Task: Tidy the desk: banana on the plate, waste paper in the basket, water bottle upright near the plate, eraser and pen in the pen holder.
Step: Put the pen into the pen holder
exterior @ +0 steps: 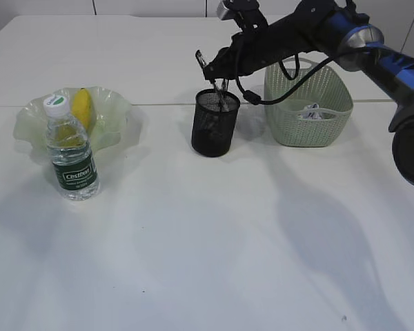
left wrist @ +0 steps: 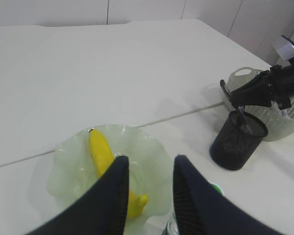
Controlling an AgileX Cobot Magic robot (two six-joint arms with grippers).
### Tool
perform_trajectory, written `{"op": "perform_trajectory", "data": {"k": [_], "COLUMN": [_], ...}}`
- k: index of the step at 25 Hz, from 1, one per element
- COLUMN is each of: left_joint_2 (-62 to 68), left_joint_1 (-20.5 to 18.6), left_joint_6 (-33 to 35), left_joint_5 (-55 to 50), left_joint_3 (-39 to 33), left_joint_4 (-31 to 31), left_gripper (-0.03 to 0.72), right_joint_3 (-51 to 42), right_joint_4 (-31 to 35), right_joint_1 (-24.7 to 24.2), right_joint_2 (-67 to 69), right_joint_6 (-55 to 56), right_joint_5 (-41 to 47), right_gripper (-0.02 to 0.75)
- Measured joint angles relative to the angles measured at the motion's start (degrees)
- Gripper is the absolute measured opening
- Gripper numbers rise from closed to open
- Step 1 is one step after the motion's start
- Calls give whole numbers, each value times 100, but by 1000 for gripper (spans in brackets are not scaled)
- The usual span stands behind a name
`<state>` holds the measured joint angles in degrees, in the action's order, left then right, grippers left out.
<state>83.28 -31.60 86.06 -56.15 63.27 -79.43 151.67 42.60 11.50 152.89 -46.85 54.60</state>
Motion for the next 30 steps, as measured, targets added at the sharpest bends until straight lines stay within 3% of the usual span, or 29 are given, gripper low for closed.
{"op": "perform_trajectory", "data": {"k": [20, 30], "left_joint_2": [0, 0], "left_joint_1": [0, 0], "left_joint_6": [-4, -4], "left_joint_5": [262, 298], "left_joint_3": [0, 0], "left_joint_4": [-50, -155], "left_gripper": [214, 214], "right_joint_3": [0, -268], "right_joint_4": [541, 934], "right_joint_1": [7, 7], "right_joint_2": [0, 0], "right_joint_6": [-310, -358], "right_joint_5": [170, -329], "right_gripper": [45, 45]}}
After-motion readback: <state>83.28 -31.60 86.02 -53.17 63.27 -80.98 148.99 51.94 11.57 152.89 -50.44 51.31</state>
